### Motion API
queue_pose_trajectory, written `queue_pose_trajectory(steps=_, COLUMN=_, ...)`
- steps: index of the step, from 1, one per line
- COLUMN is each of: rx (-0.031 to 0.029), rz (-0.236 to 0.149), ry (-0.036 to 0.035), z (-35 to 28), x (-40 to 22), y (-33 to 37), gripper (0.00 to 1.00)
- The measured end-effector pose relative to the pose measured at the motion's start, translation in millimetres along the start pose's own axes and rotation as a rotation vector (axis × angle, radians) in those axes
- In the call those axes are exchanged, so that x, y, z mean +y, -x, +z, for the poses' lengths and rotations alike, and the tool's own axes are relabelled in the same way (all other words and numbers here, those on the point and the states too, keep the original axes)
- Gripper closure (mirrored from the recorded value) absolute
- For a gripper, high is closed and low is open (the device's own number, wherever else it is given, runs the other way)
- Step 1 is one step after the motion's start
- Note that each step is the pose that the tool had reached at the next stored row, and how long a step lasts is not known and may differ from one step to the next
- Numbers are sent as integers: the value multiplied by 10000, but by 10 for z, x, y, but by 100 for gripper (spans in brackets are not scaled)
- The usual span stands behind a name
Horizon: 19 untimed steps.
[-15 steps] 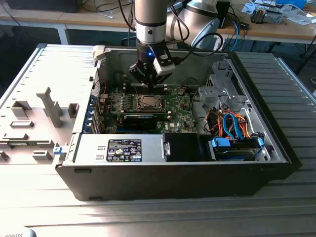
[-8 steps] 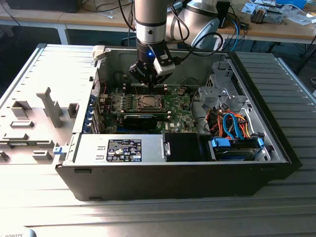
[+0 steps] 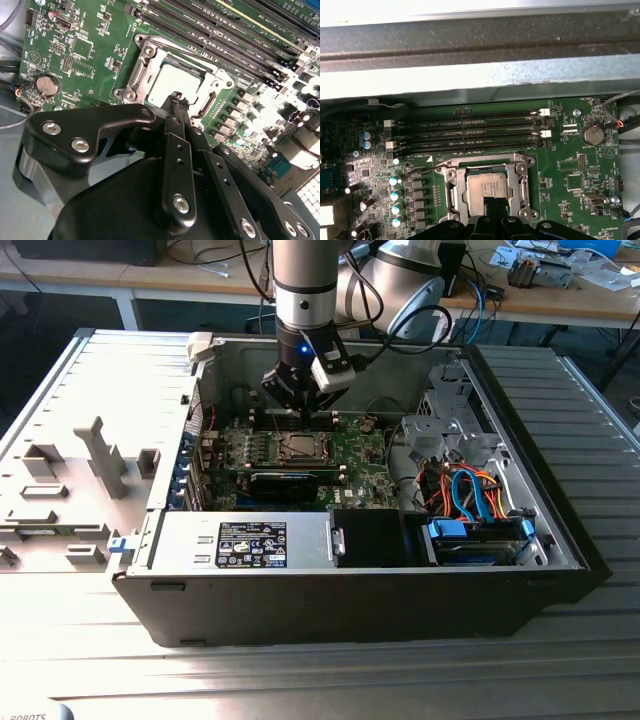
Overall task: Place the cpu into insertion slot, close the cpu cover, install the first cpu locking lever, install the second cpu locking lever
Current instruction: 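Install the first cpu locking lever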
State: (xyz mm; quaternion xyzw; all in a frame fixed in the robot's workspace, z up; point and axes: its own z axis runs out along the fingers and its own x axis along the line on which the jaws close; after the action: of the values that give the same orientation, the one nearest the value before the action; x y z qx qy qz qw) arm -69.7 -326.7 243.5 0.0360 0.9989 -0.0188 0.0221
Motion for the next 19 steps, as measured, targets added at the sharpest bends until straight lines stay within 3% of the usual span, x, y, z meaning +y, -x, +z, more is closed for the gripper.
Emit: queue_pose_trajectory(steps=19, rx=-7, rz=-178, ry=8, z=0, x=0, y=0, gripper=89)
